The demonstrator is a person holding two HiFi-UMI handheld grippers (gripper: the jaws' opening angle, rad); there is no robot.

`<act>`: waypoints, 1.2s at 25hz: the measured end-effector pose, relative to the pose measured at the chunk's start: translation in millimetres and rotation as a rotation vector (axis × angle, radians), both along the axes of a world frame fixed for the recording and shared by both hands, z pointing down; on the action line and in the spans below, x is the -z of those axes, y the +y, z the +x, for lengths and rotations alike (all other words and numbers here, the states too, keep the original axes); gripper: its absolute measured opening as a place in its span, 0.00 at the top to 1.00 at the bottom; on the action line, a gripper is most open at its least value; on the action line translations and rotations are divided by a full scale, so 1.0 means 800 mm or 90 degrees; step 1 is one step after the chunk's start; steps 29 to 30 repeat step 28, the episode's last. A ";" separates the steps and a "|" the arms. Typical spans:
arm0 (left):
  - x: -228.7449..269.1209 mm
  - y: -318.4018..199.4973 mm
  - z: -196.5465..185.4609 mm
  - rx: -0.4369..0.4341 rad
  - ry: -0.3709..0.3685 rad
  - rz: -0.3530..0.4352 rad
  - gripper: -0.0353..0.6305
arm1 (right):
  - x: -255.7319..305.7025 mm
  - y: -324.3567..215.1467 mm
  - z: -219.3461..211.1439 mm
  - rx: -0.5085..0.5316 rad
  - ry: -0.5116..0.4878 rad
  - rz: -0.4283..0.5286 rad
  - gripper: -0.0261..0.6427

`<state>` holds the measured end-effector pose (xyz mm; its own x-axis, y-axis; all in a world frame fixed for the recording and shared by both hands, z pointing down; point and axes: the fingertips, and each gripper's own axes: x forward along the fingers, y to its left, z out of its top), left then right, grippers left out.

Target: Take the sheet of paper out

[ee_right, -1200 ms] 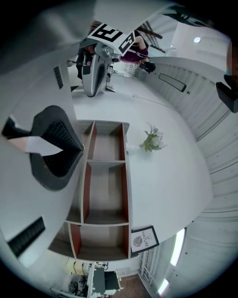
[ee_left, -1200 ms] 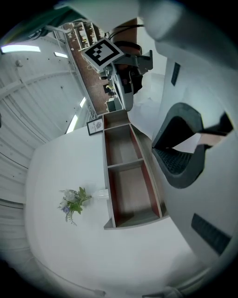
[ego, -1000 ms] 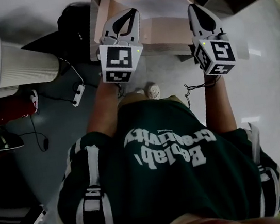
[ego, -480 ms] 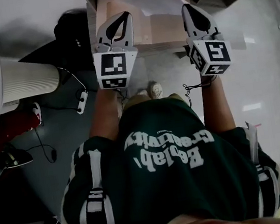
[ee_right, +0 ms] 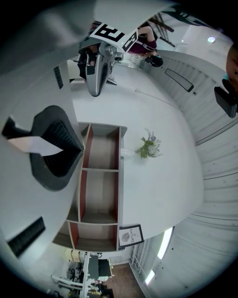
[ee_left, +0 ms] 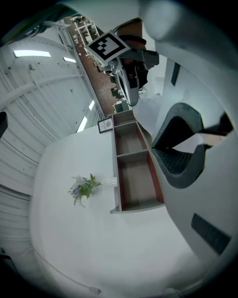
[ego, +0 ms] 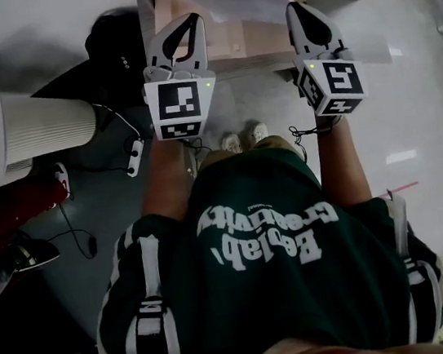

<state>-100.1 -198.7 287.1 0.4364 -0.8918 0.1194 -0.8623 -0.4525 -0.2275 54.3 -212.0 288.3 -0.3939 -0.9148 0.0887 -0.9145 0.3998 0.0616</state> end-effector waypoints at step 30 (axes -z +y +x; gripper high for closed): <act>-0.005 0.003 -0.017 -0.006 0.003 0.004 0.92 | 0.008 0.004 -0.019 -0.019 0.031 0.036 0.91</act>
